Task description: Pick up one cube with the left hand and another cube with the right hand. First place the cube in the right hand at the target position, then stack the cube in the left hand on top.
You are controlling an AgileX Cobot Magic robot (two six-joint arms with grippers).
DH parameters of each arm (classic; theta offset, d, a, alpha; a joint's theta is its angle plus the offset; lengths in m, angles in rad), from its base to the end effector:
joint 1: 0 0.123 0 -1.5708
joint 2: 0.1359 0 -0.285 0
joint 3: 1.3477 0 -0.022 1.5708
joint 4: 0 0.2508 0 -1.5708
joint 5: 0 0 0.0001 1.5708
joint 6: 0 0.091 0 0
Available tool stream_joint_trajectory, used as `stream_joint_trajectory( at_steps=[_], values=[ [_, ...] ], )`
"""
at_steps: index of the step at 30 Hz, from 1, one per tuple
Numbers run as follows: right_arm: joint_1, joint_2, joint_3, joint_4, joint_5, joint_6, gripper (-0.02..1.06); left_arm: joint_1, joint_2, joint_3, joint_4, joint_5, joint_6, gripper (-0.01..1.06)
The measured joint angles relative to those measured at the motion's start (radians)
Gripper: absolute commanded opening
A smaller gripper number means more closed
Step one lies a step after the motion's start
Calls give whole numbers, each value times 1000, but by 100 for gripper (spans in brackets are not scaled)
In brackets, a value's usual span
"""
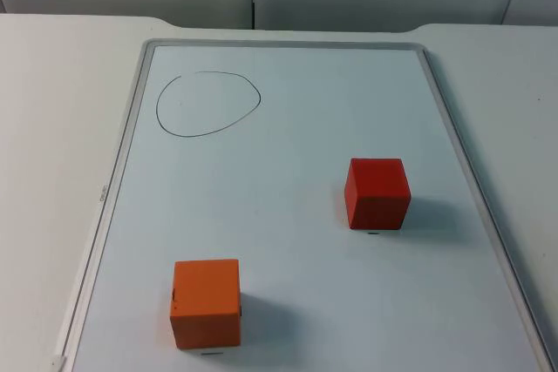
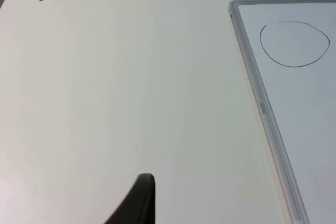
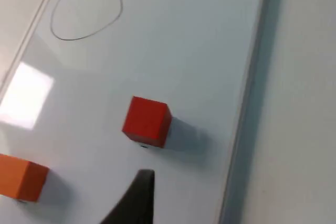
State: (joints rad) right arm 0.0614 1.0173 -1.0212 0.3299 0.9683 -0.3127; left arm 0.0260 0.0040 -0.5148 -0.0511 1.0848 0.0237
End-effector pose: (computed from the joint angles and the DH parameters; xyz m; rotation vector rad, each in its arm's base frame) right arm 0.1881 0.0359 0.3622 -0.3408 2.3782 0.2991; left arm -0.0069 -0.0043 0.2795 0.0011 2.0567 -0.0305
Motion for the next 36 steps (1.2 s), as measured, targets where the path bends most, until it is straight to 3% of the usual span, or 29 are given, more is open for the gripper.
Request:
stream_joint_trajectory(
  at_steps=[5, 9, 11, 13, 14, 18, 21, 36],
  values=[
    [83, 282, -166, 46, 0, -15, 100, 0, 0, 0, 0, 0, 0, 99],
    [176, 453, -266, 40, -2, 34, 100, 0, 0, 0, 0, 0, 0, 99],
    [237, 555, -313, -5, -10, 113, 100, 0, 0, 0, 0, 0, 0, 99],
    [316, 656, -348, -124, -34, 248, 100, 0, 0, 0, 0, 0, 0, 99],
    [316, 656, -348, -124, -34, 248, 100, 0, 0, 0, 0, 0, 0, 99],
    [402, 779, -357, -294, -65, 466, 100, 0, 0, 0, 0, 0, 0, 99],
    [431, 823, -357, -330, -87, 540, 100, 0, 0, 0, 0, 0, 0, 99],
    [490, 1011, -336, -341, -138, 699, 100, 0, 0, 0, 0, 0, 0, 99]
  ],
)
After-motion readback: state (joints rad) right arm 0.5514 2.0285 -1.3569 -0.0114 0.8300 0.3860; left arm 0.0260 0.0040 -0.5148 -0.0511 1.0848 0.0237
